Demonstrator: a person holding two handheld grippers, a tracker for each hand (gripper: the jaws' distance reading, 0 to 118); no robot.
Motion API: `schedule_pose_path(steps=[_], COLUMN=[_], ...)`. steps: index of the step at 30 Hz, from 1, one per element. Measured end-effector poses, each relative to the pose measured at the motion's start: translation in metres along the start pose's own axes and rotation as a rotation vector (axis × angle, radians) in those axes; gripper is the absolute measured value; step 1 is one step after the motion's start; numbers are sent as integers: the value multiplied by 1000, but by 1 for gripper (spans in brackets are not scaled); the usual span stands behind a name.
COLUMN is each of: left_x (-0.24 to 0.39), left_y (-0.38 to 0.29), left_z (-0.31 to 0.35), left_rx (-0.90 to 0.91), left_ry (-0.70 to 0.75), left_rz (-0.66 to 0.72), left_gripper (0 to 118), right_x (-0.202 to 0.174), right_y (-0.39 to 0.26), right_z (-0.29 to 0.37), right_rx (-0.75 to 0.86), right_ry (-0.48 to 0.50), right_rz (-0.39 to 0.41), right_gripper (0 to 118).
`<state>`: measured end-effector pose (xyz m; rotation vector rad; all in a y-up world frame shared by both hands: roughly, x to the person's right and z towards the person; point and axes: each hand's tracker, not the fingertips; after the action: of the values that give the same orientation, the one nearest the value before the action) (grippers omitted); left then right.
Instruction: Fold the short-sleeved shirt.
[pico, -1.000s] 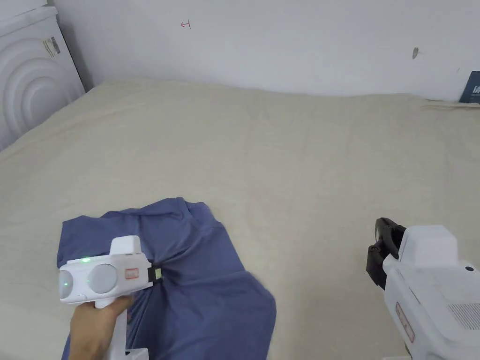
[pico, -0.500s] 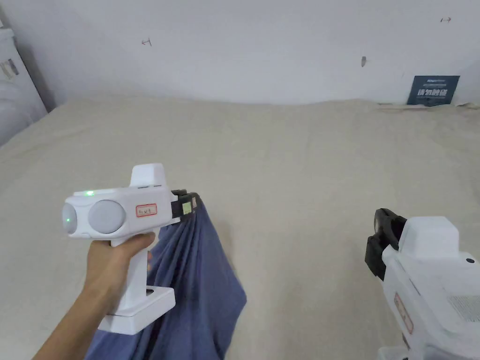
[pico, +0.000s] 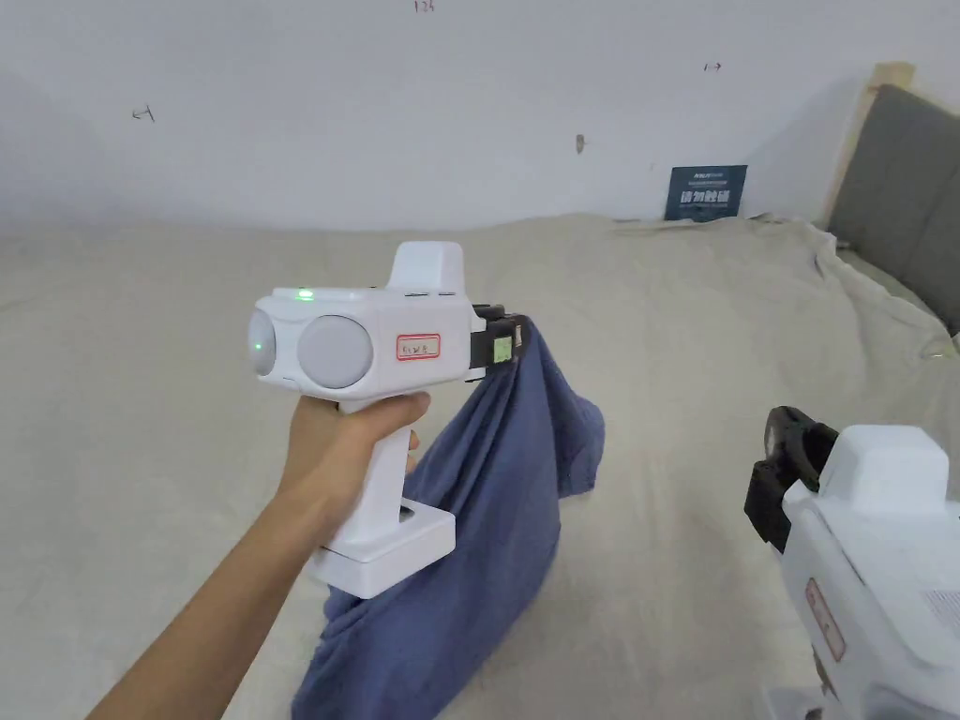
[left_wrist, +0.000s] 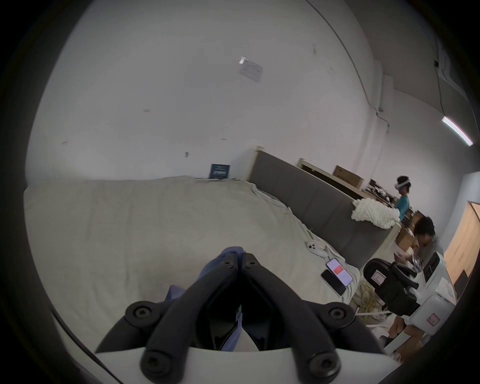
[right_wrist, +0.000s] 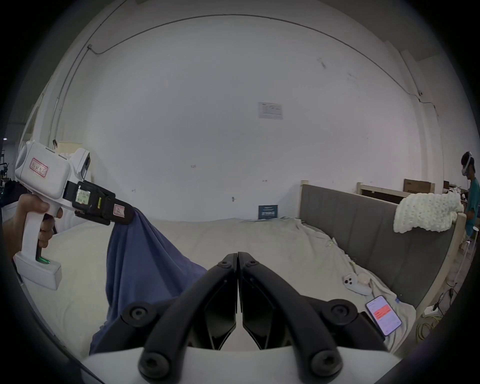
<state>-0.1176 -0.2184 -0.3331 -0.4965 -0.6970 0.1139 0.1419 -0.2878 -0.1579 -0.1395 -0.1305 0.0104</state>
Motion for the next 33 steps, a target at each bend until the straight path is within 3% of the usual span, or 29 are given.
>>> schedule_pose_path(steps=[7, 10, 23, 29, 32, 33], left_x=[22, 14, -42, -46, -41, -40], left_y=[-22, -42, -174, -205, -200, -197], left_z=[-43, -61, -127, -141, -138, -134], left_rx=[-88, -163, -569, -623, -602, -590], left_ry=[-64, -77, 124, 162, 166, 167], left_rz=[-20, 34, 51, 56, 61, 62], left_gripper=[0, 0, 0, 0, 24, 47], right_x=[22, 26, 25, 23, 22, 22], right_y=[-4, -8, -24, -29, -29, -29], right_z=[5, 5, -2, -3, -2, -1], right_rx=[-7, -17, -63, -82, -88, -88], right_ry=[-56, -63, -55, -49, -46, -46], right_rz=[-10, -14, -19, -11, -7, -7], right_gripper=[0, 0, 0, 0, 0, 0])
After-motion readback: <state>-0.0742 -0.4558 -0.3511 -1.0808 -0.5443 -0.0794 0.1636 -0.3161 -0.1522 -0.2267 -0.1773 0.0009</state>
